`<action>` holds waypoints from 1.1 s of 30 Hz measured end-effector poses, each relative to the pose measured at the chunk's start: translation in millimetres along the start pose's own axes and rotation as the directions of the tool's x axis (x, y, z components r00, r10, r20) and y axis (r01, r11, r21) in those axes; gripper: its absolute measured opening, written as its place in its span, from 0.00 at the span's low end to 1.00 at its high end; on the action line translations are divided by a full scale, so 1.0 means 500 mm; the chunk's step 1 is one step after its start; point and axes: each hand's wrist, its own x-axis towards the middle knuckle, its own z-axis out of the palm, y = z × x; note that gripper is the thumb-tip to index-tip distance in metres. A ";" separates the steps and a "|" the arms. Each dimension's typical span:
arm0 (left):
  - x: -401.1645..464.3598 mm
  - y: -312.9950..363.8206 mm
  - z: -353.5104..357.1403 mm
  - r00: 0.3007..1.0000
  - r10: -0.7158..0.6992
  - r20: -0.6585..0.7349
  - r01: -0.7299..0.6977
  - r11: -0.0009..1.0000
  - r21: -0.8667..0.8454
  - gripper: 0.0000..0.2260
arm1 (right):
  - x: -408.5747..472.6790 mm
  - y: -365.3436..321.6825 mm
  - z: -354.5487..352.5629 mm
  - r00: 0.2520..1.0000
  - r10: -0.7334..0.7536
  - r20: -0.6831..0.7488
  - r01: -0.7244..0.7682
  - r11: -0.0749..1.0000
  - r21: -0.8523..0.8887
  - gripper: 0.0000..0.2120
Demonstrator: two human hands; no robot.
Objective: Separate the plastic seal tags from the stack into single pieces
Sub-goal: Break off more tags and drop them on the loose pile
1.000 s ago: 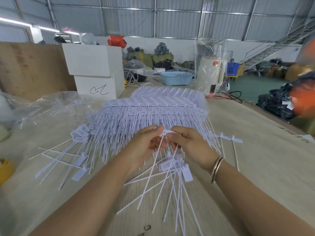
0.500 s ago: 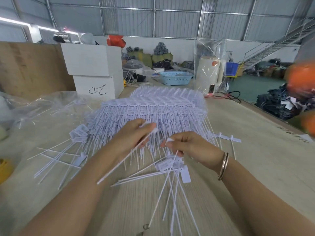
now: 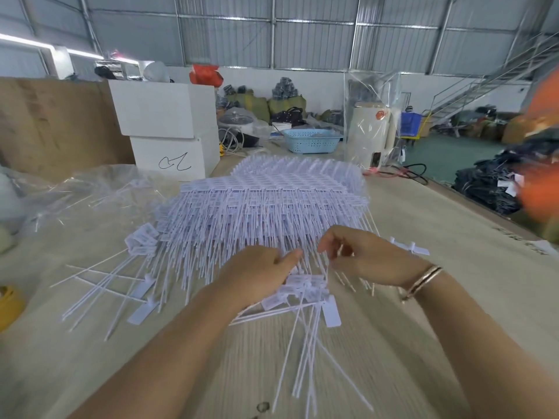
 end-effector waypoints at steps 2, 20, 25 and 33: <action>-0.001 -0.001 -0.016 0.997 -0.036 0.064 0.029 0.994 0.104 0.30 | -0.014 -0.011 -0.013 0.968 0.060 0.245 -0.036 0.994 -0.100 0.18; -0.033 0.029 -0.077 0.708 0.001 0.706 0.215 0.952 -0.217 0.04 | -0.010 -0.041 0.134 0.993 -0.106 -0.043 0.075 0.884 -0.461 0.11; -0.035 0.036 -0.057 0.793 0.021 0.609 -0.065 0.997 0.051 0.22 | -0.005 -0.052 0.136 0.995 -0.099 -0.014 0.088 0.937 -0.338 0.14; -0.030 0.017 -0.067 0.809 -0.004 0.588 -0.078 0.990 0.115 0.31 | -0.026 -0.047 0.123 0.972 -0.236 -0.005 0.203 0.846 -0.493 0.23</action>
